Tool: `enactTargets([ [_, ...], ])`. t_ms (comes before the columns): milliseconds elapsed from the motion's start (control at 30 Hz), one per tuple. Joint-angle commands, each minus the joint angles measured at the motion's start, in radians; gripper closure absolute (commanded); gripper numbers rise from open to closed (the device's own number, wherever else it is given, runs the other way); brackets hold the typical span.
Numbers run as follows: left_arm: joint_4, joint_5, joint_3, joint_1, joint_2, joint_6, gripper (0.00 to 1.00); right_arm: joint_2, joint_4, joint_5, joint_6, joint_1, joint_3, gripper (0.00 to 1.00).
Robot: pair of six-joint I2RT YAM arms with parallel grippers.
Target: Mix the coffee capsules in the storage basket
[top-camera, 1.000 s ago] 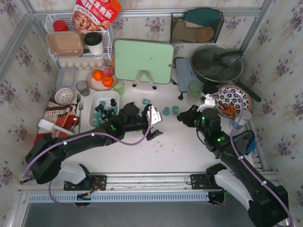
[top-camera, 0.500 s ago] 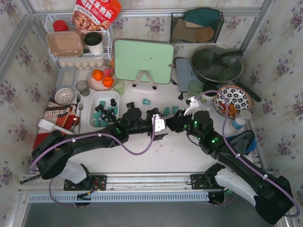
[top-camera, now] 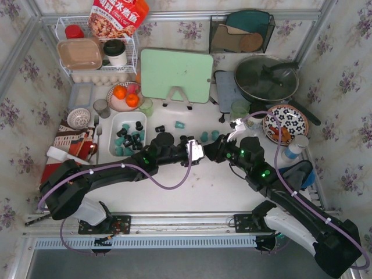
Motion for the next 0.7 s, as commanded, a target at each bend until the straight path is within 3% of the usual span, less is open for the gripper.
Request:
enactTargets([
  [0,0.036,-0.025,0.01,0.0,-0.008,-0.012,0.5,0.012,0.015,-0.012,0.002,0.001,0.009,1.0],
  [233,0.02,-0.046,0.012,0.0,-0.029,-0.023,0.65,0.019,0.015,-0.005,0.006,0.0,0.01,0.97],
  [400,0.041,-0.068,-0.015,-0.001,-0.047,-0.032,0.67,0.025,-0.02,0.026,-0.007,0.001,0.034,0.65],
  [667,0.032,-0.144,-0.069,0.034,-0.091,-0.078,0.68,0.016,-0.158,0.2,-0.077,0.0,0.128,0.36],
])
